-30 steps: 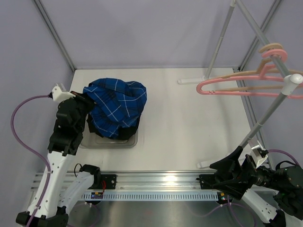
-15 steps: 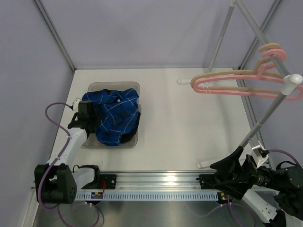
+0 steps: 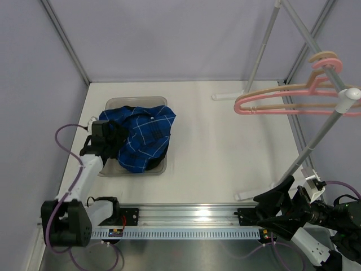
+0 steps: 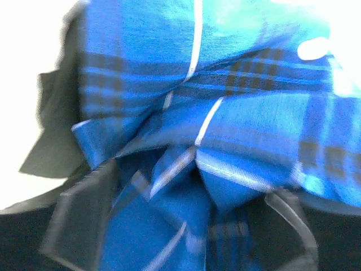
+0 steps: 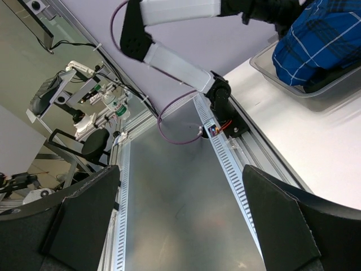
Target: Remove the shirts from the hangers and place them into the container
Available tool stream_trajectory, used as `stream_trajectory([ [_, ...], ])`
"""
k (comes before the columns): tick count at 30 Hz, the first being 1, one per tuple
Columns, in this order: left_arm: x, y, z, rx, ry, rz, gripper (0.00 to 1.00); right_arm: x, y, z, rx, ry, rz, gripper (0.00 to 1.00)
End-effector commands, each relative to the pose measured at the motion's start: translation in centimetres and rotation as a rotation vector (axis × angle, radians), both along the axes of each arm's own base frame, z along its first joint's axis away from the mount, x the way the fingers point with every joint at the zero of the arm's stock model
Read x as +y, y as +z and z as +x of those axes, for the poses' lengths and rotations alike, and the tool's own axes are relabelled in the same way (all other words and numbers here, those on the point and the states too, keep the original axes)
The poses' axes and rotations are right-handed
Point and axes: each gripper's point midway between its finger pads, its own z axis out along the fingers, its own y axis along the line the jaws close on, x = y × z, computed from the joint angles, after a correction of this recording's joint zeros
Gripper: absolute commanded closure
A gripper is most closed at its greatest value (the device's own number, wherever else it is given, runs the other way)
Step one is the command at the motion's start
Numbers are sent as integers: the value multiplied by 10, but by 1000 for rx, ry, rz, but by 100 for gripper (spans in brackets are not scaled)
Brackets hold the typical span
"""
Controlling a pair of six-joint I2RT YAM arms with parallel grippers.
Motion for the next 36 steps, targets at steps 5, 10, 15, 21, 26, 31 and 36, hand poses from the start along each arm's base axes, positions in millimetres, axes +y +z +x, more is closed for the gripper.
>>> stream_trajectory([
  [5,66,112,-61,-211,342,183,1,-15,7,-15,-81,-9,59,1],
  [10,84,171,-105,-427,457,192,1,-3,-10,6,2,-45,-30,0],
  [15,17,213,-83,-689,40,107,1,8,-32,59,98,-226,-126,0],
  [21,-51,198,-74,-711,-375,32,1,11,-51,109,179,-421,-175,1],
  [26,-40,186,-98,-751,-325,88,1,15,-49,128,237,-487,-149,0],
  [31,-36,165,-103,-729,-281,54,1,30,-59,139,316,-481,-109,0],
  [36,-44,153,-99,-702,-300,0,1,42,-70,148,357,-471,-52,0],
])
